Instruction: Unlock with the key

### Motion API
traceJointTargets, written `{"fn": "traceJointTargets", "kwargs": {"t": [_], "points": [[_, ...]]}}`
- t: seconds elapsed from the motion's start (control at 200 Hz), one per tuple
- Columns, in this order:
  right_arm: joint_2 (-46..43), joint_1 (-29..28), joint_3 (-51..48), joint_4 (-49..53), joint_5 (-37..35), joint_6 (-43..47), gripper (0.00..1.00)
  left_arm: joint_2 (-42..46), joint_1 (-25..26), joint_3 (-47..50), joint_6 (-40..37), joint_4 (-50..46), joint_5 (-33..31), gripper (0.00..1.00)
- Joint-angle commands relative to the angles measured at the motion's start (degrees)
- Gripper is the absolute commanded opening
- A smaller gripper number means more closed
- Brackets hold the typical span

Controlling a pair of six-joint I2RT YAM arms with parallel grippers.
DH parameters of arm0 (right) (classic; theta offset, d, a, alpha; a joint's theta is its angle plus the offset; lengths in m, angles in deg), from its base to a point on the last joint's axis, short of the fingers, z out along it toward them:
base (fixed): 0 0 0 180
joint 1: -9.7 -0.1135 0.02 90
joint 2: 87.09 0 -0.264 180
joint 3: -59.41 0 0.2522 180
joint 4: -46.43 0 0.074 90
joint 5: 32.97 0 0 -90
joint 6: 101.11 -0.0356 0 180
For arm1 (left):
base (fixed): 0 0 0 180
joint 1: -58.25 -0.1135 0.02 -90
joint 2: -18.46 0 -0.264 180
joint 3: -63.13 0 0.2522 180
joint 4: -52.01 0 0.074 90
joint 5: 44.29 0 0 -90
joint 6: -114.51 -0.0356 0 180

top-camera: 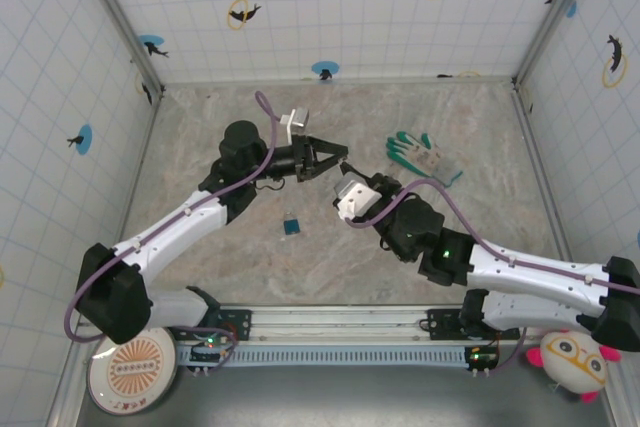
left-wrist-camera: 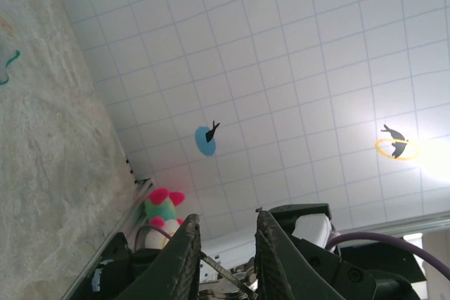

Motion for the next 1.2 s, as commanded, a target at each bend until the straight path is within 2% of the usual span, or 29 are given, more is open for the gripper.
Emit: {"fn": "traceJointTargets", "kwargs": {"t": [0.0,0.235,0.36,0.48,0.6,0.786,0.866,1.001,1.091,1.146,1.196], "points": [[-1.10,-0.54,-1.17,-1.81,-1.56,1.06,0.00,-0.43,0.31,-1.80,-0.48,1.64,1.27,0.18],[-1.83,-1.00,-1.61,-0.21,-2.49,2.49,0.00,-0.73,0.28,-2.09,-1.03,1.35,1.26,0.04],[-2.19,-0.98,-1.72,0.11,-3.06,2.17,0.00,-0.51,0.32,-2.16,-1.93,0.70,0.90,0.00],[-2.64,-0.88,-2.13,0.49,-3.88,0.80,0.12,-0.27,0.30,-2.66,-4.10,-1.06,-0.25,0.00],[-3.36,-0.12,-2.98,1.25,-4.47,-1.93,0.20,0.01,0.30,-4.70,-9.54,-7.12,-3.08,0.00],[-5.32,1.78,-3.63,3.11,-4.79,-9.07,0.23,-0.34,-0.22,-6.09,-13.47,-10.33,-7.11,0.00],[-6.82,3.20,-3.81,4.18,-4.08,-14.51,0.23,-0.26,-0.24,-7.10,-16.49,-12.72,-9.89,0.00],[-8.64,8.18,-1.64,10.30,-1.09,-30.20,0.40,0.32,-0.24,-8.73,-23.00,-18.35,-16.98,0.00],[-8.41,15.81,0.80,16.90,8.10,-47.31,0.45,0.71,-0.24,-9.01,-26.76,-19.68,-20.72,0.00],[-7.35,21.76,1.38,18.91,17.58,-56.61,0.47,0.80,-0.18,-8.66,-28.51,-19.76,-22.53,0.00],[-5.99,26.49,1.23,18.70,26.12,-62.63,0.45,0.89,-0.07,-8.39,-29.95,-20.05,-24.30,0.00]]}}
